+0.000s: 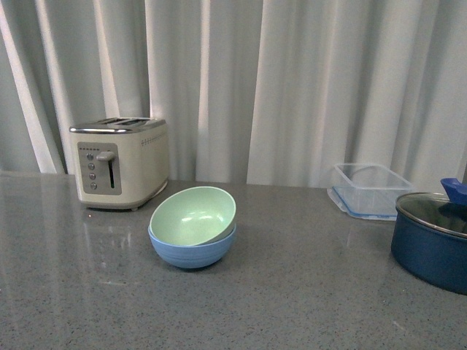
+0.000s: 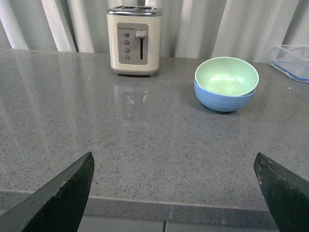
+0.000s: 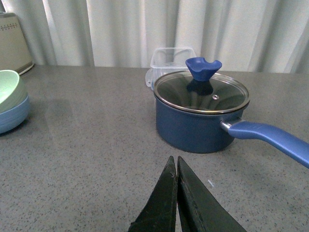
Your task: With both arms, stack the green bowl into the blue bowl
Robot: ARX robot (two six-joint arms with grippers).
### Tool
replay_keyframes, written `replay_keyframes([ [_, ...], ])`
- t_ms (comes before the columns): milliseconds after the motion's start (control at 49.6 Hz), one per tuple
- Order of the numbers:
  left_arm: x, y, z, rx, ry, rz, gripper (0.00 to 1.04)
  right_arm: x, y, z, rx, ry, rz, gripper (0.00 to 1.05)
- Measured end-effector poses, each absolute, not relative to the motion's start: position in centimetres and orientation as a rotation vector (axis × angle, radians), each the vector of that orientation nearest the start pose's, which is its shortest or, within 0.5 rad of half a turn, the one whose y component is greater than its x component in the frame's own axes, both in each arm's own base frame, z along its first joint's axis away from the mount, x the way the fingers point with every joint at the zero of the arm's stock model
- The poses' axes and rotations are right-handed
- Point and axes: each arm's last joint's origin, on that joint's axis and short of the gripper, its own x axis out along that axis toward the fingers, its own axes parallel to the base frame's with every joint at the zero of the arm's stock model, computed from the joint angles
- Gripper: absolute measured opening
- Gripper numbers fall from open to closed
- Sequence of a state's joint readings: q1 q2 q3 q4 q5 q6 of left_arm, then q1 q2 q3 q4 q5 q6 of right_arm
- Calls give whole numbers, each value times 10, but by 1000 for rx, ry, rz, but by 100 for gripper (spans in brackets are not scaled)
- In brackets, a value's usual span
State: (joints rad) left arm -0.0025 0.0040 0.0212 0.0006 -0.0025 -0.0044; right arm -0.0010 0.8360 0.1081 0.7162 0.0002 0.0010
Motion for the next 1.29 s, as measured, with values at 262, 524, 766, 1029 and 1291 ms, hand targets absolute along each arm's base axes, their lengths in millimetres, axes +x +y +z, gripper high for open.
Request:
replay_keyframes([
  [262,97,0,170,-4,-18,0,98,146,0,175,1,9,-1,1],
  [524,97,0,170,-4,-18,0,98,133,0,165,1,6,-1,1],
  [766,97,0,170,-4,-18,0,98,126,0,167,1,-2,-1,1],
  [1029,97,0,170,-4,-18,0,98,119,0,168,1,-7,-1,1],
  [1291,97,0,170,-4,-18,0,98,114,0,168,1,-9,-1,1],
])
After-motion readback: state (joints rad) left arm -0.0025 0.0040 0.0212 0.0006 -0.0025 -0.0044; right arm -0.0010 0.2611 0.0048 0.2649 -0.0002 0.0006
